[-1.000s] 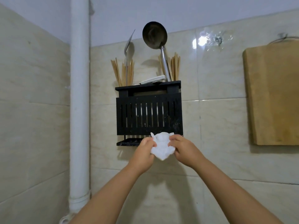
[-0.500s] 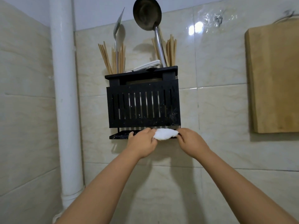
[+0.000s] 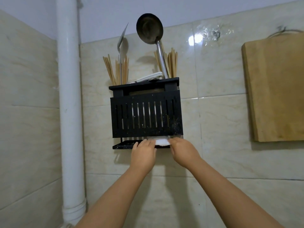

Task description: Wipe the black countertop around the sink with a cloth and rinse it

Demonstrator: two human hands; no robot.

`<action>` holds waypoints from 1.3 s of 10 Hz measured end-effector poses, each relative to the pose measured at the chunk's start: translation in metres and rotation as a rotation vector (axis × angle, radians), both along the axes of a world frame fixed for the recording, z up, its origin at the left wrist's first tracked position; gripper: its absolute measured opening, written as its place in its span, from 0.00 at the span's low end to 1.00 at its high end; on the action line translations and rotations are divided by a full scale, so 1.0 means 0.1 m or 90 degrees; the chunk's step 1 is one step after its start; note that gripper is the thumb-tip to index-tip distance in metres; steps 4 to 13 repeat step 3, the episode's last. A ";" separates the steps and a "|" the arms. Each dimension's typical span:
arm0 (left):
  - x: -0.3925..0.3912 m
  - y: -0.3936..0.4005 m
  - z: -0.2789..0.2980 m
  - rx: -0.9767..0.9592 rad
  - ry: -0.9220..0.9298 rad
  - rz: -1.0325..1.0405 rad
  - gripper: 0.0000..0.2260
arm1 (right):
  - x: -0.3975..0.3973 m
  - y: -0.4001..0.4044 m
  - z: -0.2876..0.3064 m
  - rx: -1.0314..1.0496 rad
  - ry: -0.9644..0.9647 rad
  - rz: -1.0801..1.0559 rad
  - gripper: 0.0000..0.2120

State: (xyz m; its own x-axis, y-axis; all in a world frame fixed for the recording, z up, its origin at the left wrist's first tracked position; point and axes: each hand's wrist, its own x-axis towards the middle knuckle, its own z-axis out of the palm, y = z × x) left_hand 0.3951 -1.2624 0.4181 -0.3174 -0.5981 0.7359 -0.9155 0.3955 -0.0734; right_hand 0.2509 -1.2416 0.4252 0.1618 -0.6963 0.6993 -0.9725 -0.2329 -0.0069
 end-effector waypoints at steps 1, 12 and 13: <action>-0.05 0.08 0.04 0.086 0.029 0.048 0.18 | 0.02 0.01 0.09 0.070 -0.007 -0.025 0.19; 0.08 0.32 -0.22 0.042 0.004 0.026 0.22 | -0.10 0.41 -0.19 0.047 -0.081 0.043 0.27; 0.08 0.32 -0.22 0.042 0.004 0.026 0.22 | -0.10 0.41 -0.19 0.047 -0.081 0.043 0.27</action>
